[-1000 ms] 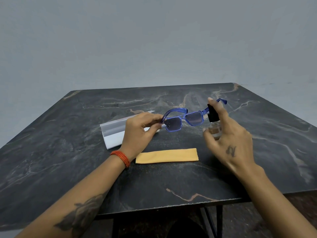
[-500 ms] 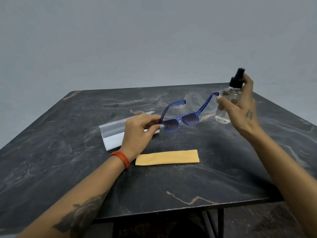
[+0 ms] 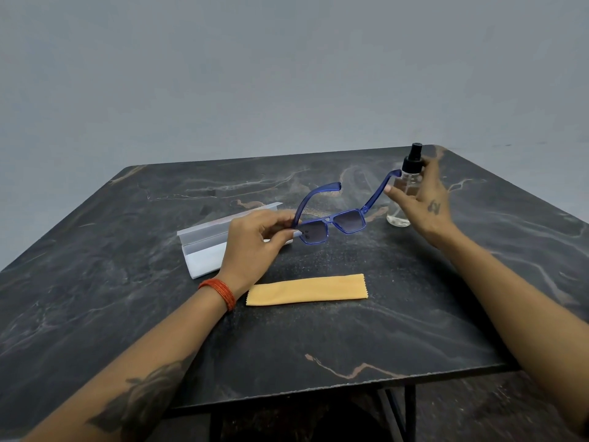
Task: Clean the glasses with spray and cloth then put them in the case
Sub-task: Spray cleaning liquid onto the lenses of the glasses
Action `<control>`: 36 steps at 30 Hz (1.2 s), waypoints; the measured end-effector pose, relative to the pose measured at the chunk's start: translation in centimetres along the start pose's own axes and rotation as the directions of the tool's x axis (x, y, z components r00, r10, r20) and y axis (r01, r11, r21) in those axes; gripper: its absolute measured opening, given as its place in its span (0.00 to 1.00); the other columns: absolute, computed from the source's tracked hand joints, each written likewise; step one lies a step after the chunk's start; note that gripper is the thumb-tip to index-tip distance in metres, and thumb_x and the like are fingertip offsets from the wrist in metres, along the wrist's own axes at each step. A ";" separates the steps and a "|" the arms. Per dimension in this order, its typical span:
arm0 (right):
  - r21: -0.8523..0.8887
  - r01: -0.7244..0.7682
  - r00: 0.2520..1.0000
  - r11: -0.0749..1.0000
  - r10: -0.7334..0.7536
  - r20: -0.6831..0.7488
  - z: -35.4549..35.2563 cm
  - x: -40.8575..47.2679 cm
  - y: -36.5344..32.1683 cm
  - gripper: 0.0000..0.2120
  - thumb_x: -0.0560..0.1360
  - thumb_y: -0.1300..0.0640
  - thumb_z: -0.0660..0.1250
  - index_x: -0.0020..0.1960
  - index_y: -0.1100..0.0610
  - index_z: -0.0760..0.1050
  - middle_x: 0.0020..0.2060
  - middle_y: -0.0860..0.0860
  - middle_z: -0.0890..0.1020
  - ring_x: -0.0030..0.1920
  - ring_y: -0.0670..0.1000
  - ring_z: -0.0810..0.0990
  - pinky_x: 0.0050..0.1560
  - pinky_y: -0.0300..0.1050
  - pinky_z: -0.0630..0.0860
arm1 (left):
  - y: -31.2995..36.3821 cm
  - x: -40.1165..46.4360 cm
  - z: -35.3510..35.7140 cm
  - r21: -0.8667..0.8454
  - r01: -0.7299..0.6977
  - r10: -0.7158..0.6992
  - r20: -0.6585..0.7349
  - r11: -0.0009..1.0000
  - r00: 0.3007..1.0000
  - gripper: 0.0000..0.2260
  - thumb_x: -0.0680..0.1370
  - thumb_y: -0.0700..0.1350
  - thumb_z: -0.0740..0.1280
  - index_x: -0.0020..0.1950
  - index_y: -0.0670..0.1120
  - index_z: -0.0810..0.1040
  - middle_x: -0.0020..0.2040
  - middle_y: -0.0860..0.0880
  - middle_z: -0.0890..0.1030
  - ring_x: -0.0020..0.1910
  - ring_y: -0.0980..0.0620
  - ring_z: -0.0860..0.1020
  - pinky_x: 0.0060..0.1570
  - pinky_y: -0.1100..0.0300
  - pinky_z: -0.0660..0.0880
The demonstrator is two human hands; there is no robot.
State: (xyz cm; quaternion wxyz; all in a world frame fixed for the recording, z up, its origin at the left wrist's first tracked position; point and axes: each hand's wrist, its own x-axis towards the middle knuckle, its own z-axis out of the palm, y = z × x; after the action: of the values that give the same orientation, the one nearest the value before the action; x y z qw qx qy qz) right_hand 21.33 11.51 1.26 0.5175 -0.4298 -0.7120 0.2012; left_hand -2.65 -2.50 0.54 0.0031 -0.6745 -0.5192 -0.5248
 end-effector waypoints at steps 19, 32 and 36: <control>0.009 0.345 0.886 0.939 -0.322 -0.333 -1.2 -5.9 -7.4 0.07 0.71 0.66 0.70 0.45 0.56 0.76 0.39 0.51 0.79 0.37 0.45 0.77 0.40 0.36 0.74 | 0.4 -0.3 -0.4 -0.014 0.036 -0.036 0.020 0.999 0.999 0.11 0.70 0.34 0.72 0.51 0.41 0.82 0.44 0.52 0.81 0.44 0.61 0.78 0.44 0.75 0.73; -0.141 0.333 0.585 0.932 -0.087 0.806 3.7 -8.1 -10.2 0.18 0.73 0.50 0.70 0.60 0.55 0.78 0.44 0.46 0.80 0.39 0.39 0.75 0.40 0.27 0.68 | 0.1 -0.3 -0.4 -0.010 0.036 -0.036 0.021 0.999 0.999 0.10 0.70 0.34 0.71 0.50 0.40 0.82 0.44 0.50 0.82 0.45 0.59 0.79 0.46 0.73 0.74; -0.122 0.218 0.484 0.968 0.001 0.875 4.2 -7.6 -10.9 0.15 0.70 0.56 0.73 0.56 0.55 0.79 0.41 0.47 0.80 0.37 0.39 0.75 0.40 0.30 0.70 | 0.3 -0.2 -0.6 -0.010 0.026 -0.026 0.022 1.000 0.999 0.10 0.70 0.34 0.71 0.50 0.40 0.82 0.44 0.51 0.81 0.45 0.60 0.78 0.45 0.75 0.73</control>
State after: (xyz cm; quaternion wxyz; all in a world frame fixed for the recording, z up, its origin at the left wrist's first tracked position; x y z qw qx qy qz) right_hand 13.82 0.00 3.29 0.0498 -0.2770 -0.9183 0.2784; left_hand -2.81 -3.05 0.84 -0.0128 -0.6736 -0.5252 -0.5198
